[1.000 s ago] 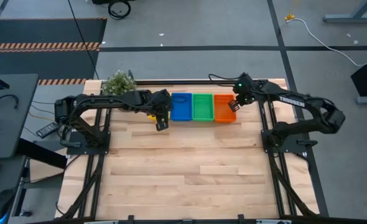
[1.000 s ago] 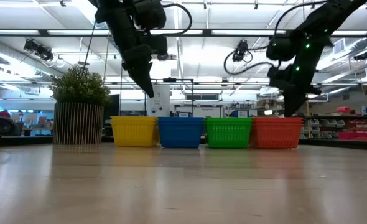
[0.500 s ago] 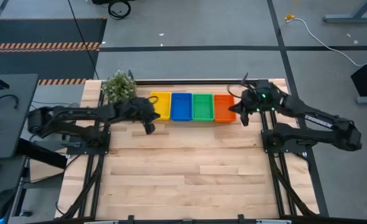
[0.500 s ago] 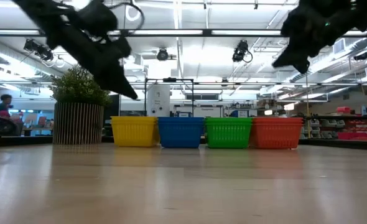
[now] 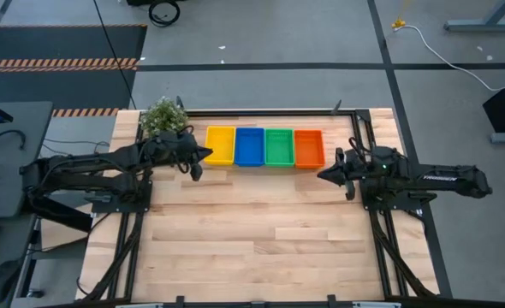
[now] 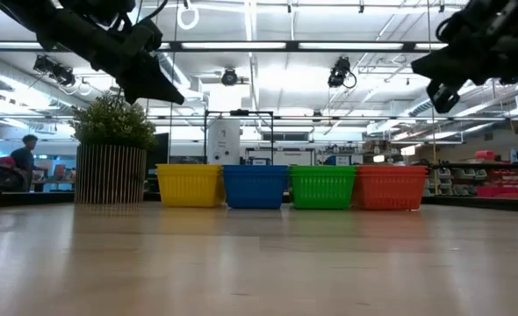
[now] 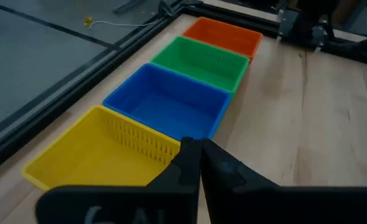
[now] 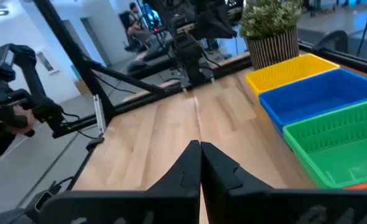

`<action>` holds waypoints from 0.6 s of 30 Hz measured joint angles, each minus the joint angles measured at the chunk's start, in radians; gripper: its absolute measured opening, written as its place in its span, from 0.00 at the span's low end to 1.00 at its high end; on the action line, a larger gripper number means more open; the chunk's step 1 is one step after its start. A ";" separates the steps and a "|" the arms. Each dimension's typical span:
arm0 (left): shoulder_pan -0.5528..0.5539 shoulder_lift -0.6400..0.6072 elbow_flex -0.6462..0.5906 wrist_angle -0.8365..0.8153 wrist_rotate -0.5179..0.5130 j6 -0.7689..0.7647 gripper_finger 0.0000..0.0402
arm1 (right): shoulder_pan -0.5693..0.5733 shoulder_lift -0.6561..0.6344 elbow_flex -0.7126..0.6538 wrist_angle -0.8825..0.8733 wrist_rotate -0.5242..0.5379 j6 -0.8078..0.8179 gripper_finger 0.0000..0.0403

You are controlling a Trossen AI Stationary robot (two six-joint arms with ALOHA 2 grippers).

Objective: Stack baskets by color
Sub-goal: Return to Home Position

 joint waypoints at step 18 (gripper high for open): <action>0.075 -0.094 -0.071 0.008 0.103 -0.026 0.01 | 0.272 -0.278 -0.147 -0.071 0.290 -0.108 0.01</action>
